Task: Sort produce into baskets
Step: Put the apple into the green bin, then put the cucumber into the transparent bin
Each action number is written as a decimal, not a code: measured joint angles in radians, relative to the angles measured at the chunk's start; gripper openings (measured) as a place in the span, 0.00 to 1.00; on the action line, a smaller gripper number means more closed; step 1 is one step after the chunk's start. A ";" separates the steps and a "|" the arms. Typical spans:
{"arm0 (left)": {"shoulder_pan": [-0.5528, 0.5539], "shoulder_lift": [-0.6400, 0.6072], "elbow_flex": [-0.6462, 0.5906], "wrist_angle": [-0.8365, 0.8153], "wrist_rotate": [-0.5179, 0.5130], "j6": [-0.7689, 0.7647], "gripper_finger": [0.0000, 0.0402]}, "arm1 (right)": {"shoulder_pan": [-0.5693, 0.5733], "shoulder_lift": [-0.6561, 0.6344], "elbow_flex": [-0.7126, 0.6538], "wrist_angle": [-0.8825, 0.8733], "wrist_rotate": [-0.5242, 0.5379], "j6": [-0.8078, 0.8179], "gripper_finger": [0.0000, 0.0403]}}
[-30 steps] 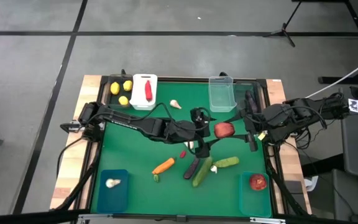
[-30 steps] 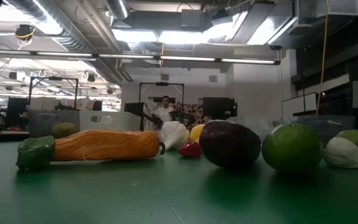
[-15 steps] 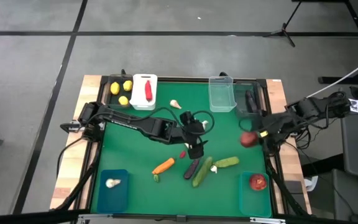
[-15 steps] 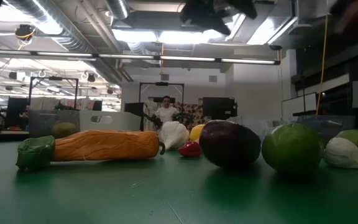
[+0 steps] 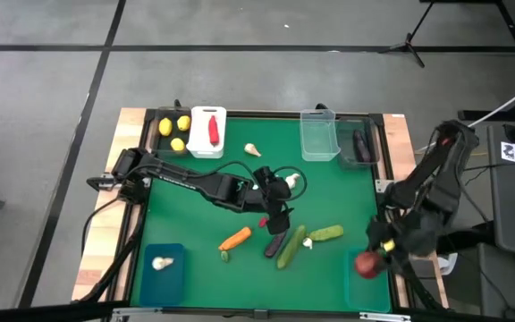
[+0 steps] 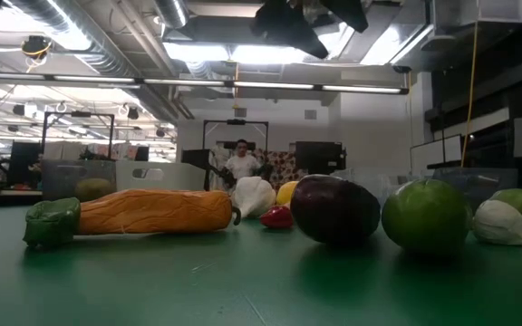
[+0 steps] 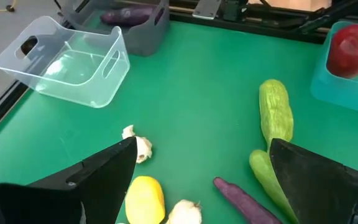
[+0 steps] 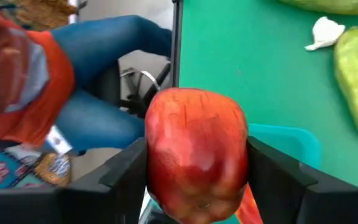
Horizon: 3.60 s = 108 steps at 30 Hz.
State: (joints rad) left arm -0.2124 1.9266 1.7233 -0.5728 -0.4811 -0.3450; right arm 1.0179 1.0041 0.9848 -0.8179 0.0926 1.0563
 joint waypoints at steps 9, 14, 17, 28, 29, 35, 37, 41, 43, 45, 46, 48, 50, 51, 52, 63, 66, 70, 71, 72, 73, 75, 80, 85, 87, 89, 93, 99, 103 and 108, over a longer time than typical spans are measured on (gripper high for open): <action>-0.004 0.000 0.000 0.000 -0.001 -0.024 0.90 | 0.103 0.257 -0.002 0.021 0.019 0.113 0.58; -0.006 0.000 0.000 0.000 -0.001 -0.032 0.90 | 0.101 0.330 -0.002 0.024 -0.064 0.132 0.58; -0.012 0.000 0.000 -0.001 0.000 -0.018 0.90 | 0.102 0.356 -0.002 0.023 -0.114 0.153 0.58; -0.019 0.041 0.000 0.042 0.043 0.047 0.90 | 0.101 0.374 -0.002 0.017 -0.200 0.178 0.69; -0.019 0.051 0.000 0.061 0.055 0.055 0.90 | 0.101 0.374 -0.002 0.008 -0.210 0.180 0.71; -0.012 0.098 0.000 0.162 0.063 0.083 0.90 | 0.094 0.373 -0.001 -0.030 -0.215 0.198 0.80; -0.008 0.114 0.000 0.203 0.065 0.085 0.90 | 0.093 0.374 -0.001 -0.029 -0.223 0.201 0.81; -0.001 0.151 0.000 0.338 0.125 0.123 0.90 | 0.086 0.374 0.016 -0.033 -0.244 0.203 0.81; 0.003 0.177 0.000 0.426 0.145 0.155 0.90 | 0.088 0.373 0.038 -0.041 -0.236 0.204 0.81; 0.004 0.208 0.000 0.508 0.170 0.173 0.90 | 0.088 0.373 0.058 -0.051 -0.217 0.205 0.81; 0.004 0.223 0.000 0.542 0.178 0.179 0.90 | 0.088 0.373 0.069 -0.052 -0.204 0.207 0.81; 0.004 0.255 0.000 0.615 0.182 0.204 0.90 | 0.088 0.373 0.087 -0.053 -0.177 0.208 0.81; 0.004 0.288 0.000 0.676 0.182 0.217 0.90 | 0.088 0.372 0.100 -0.056 -0.159 0.205 0.81; 0.004 0.308 0.002 0.698 0.181 0.216 0.90 | 0.088 0.372 0.103 -0.055 -0.151 0.204 0.81; 0.005 0.333 0.012 0.714 0.182 0.207 0.90 | 0.088 0.372 0.104 -0.054 -0.145 0.204 0.81; 0.006 0.602 0.251 0.655 0.164 0.220 0.90 | 0.088 0.372 0.103 -0.064 -0.111 0.204 0.81; 0.006 0.630 0.310 0.563 0.160 0.235 0.90 | 0.088 0.372 0.103 -0.064 -0.111 0.205 0.81; 0.006 0.640 0.330 0.520 0.204 0.237 0.90 | 0.088 0.372 0.103 -0.070 -0.102 0.202 0.81; 0.006 0.641 0.330 0.516 0.216 0.239 0.90 | 0.088 0.372 0.103 -0.071 -0.101 0.199 0.81; 0.005 0.641 0.330 0.505 0.220 0.239 0.90 | 0.088 0.372 0.103 -0.073 -0.100 0.197 0.81; 0.006 0.641 0.330 0.497 0.220 0.239 0.90 | 0.088 0.372 0.103 -0.076 -0.100 0.197 0.81; 0.008 0.641 0.330 0.483 0.223 0.238 0.90 | 0.088 0.372 0.103 -0.075 -0.093 0.196 0.81; 0.018 0.641 0.330 0.469 0.269 0.209 0.90 | 0.088 0.372 0.102 -0.075 -0.084 0.196 0.81; 0.028 0.657 0.330 0.432 0.303 0.164 0.90 | 0.088 0.372 0.102 -0.074 -0.084 0.196 0.81; 0.032 0.659 0.330 0.424 0.315 0.157 0.89 | 0.088 0.372 0.102 -0.074 -0.084 0.196 0.81; 0.032 0.659 0.330 0.421 0.323 0.153 0.87 | 0.088 0.372 0.102 -0.075 -0.084 0.196 0.81; 0.031 0.659 0.330 0.420 0.323 0.140 0.79 | 0.088 0.372 0.102 -0.075 -0.084 0.196 0.81; 0.031 0.662 0.360 0.384 0.323 0.134 0.64 | 0.088 0.372 0.102 -0.075 -0.087 0.192 0.81; 0.031 0.654 0.432 0.350 0.322 0.141 0.56 | 0.088 0.372 0.115 -0.123 -0.035 0.158 0.81; 0.040 0.603 0.525 0.274 0.293 0.210 0.50 | 0.094 0.368 0.202 -0.324 0.135 0.139 0.81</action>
State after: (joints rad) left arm -0.1727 2.5301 2.2482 -0.2983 -0.1885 -0.1354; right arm 1.1122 1.3722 1.1864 -1.1421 0.2281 1.1954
